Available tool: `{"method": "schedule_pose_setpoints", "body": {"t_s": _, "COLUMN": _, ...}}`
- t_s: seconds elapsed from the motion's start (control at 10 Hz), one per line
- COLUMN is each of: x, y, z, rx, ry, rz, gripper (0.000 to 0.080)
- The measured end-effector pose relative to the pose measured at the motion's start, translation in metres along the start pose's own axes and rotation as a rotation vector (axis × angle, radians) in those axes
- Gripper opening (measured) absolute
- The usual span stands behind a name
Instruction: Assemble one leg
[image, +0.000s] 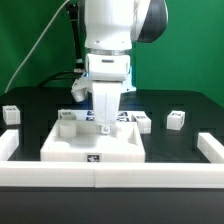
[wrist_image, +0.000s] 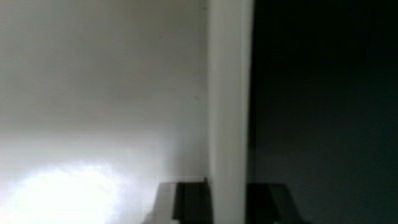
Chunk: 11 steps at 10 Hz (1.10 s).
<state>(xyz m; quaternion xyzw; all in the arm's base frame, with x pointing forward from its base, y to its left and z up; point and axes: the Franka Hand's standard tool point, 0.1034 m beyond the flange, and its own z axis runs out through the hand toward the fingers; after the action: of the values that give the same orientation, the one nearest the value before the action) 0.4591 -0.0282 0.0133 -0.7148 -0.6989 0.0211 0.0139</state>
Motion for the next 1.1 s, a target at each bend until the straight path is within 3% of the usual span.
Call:
{"method": "schedule_pose_setpoints", "body": {"t_s": 0.1, "x": 0.012, "y": 0.0, "z": 0.003, "rx": 0.005, "ry": 0.007, "rz": -0.023, "gripper": 0.0058}}
{"method": "schedule_pose_setpoints", "body": {"t_s": 0.5, "x": 0.014, "y": 0.001, "z": 0.003, "rx": 0.002, "ry": 0.009, "rz": -0.02, "gripper": 0.0059}}
{"method": "schedule_pose_setpoints", "body": {"t_s": 0.8, "x": 0.054, "y": 0.004, "z": 0.003, "rx": 0.0, "ry": 0.026, "rz": 0.002, "gripper": 0.0059}}
{"method": "schedule_pose_setpoints", "body": {"t_s": 1.1, "x": 0.087, "y": 0.018, "z": 0.003, "rx": -0.012, "ry": 0.037, "rz": 0.019, "gripper": 0.0059}}
